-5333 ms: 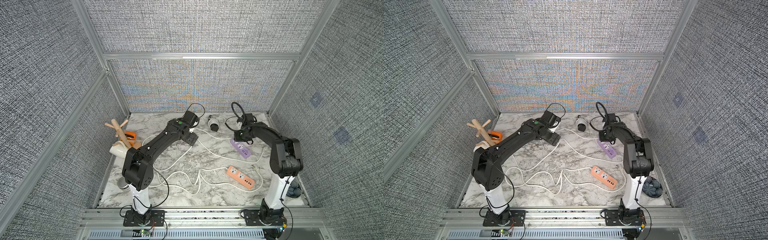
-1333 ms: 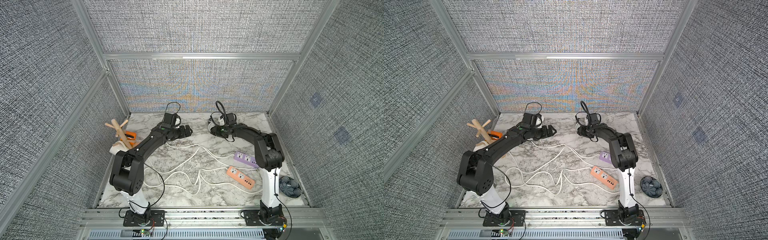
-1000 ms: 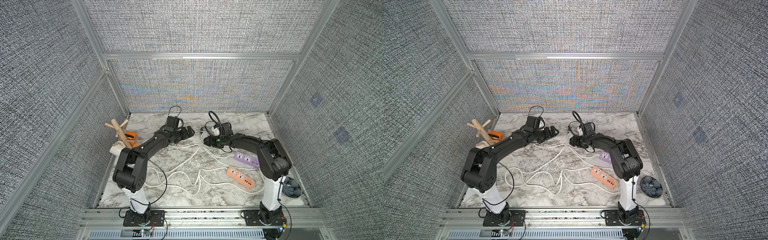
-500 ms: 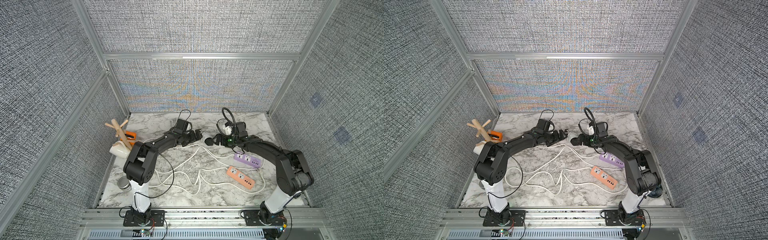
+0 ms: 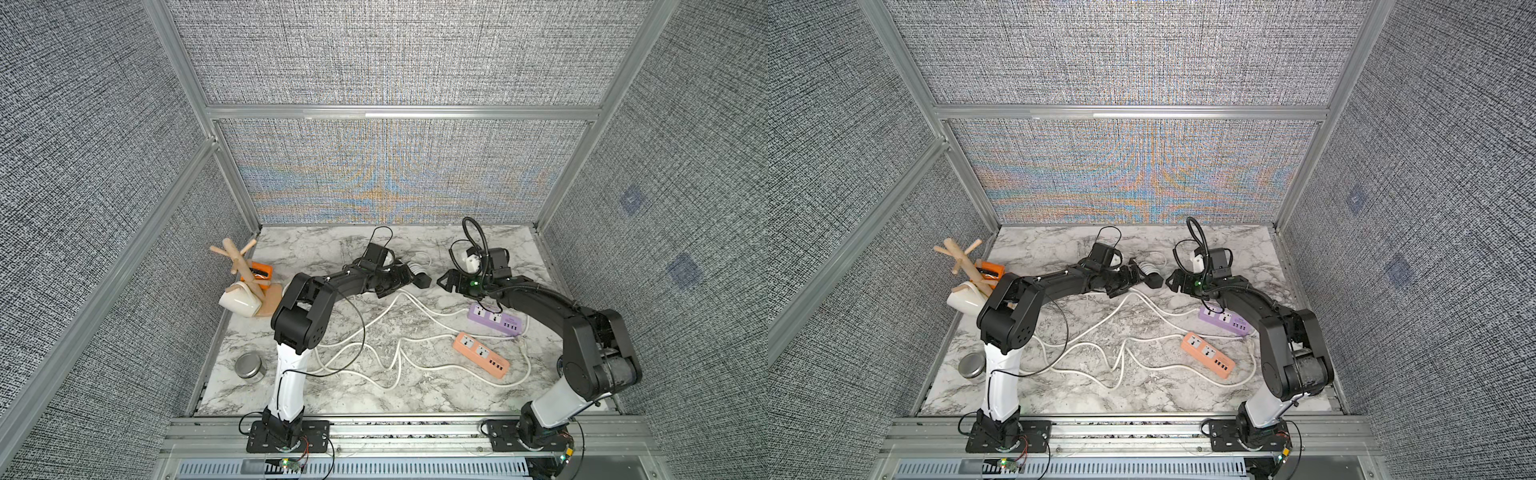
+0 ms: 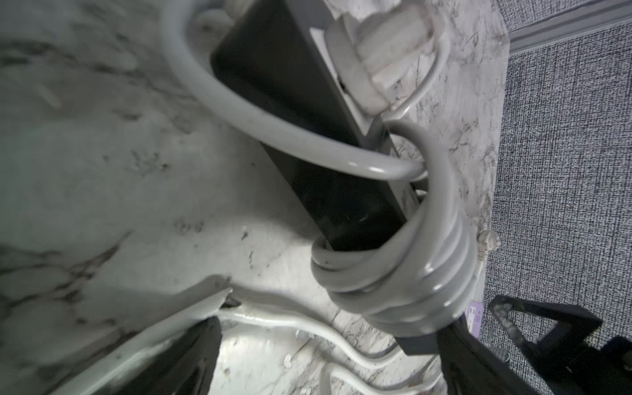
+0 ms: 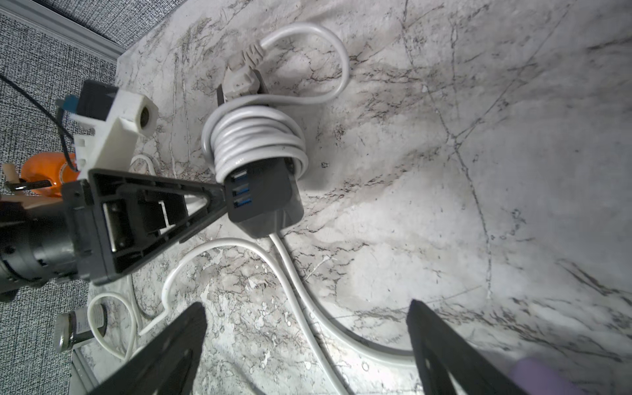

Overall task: Unwrap the cord wrapped around the power strip
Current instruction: Move the power strip to the center of the board, then pick up the power strip from the center of the board.

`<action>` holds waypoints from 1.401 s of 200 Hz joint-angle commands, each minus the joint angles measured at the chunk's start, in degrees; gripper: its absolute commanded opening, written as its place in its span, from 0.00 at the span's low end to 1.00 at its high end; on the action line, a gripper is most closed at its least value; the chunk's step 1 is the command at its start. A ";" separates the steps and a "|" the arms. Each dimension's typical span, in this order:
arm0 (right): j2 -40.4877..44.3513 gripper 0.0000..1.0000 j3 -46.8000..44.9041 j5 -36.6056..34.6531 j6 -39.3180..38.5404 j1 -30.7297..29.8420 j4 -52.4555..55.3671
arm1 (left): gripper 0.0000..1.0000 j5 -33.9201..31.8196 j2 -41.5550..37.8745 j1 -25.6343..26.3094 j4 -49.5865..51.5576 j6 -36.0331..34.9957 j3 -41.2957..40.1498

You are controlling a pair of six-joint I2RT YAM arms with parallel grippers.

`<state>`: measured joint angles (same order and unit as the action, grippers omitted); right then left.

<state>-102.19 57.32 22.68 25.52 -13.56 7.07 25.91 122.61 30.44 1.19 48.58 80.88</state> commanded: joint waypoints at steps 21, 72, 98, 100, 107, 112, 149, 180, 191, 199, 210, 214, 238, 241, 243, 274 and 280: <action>0.13 0.93 -0.26 -0.64 -1.17 0.08 -1.19 | 1.00 0.98 0.48 0.06 -6.67 3.98 0.06; -0.33 0.91 0.87 -1.41 -1.90 0.40 -0.15 | 1.00 0.10 -4.07 0.15 -4.93 2.76 -2.25; -2.16 0.85 3.52 -0.50 -1.91 -0.92 -0.33 | 1.00 -0.95 -5.82 0.15 -1.86 1.89 -1.78; -2.34 0.85 3.79 -0.39 -2.01 -1.07 -0.35 | 1.00 -1.19 -5.96 0.15 -1.71 1.77 -1.78; -3.34 0.83 5.01 -0.03 -2.42 -1.69 0.03 | 1.00 -2.17 -6.23 0.15 -1.33 1.61 -1.74; -4.09 0.82 6.11 0.27 -2.78 -2.05 0.49 | 1.00 -2.45 -6.12 0.15 -1.09 1.52 -1.34; -5.50 0.76 7.70 2.57 -1.27 -2.40 -1.59 | 0.99 2.03 -0.43 0.23 -3.44 6.29 2.22; -4.90 0.76 6.81 2.64 -0.99 -2.38 -2.24 | 0.97 0.16 1.26 0.47 -5.44 9.50 2.87; -4.59 0.76 6.68 2.19 -1.47 -2.37 -1.90 | 0.97 -0.05 2.08 0.44 -4.99 9.45 3.99; -4.55 0.76 6.77 2.03 -1.82 -2.26 -1.56 | 0.97 -0.08 2.85 0.46 -4.08 9.41 5.24; -4.54 0.76 7.01 1.68 -2.26 -2.26 -1.07 | 0.97 0.66 4.12 0.52 -4.24 9.90 6.48; -4.63 0.77 7.16 1.59 -2.45 -2.30 -0.89 | 0.97 1.23 4.65 0.50 -4.49 9.94 6.95; -4.85 0.77 7.63 1.45 -3.10 -2.26 -0.22 | 0.99 3.27 7.37 0.68 -3.77 9.94 10.20; -4.78 0.77 7.63 1.37 -3.18 -2.30 -0.16 | 0.99 3.18 7.52 0.71 -3.51 9.90 10.61; -4.84 0.77 7.63 1.40 -3.19 -2.23 -0.14 | 0.99 3.18 7.81 0.75 -3.24 9.75 10.87; -4.26 0.77 6.97 1.32 -3.19 -2.26 -0.48 | 0.99 2.51 12.51 0.44 3.91 6.88 17.99; -4.20 0.77 6.85 1.21 -3.35 -2.19 -0.45 | 0.99 2.88 13.32 0.41 4.42 6.78 18.94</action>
<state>-106.78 64.40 24.23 23.03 -15.77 7.33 28.03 133.27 31.07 0.49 57.63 96.14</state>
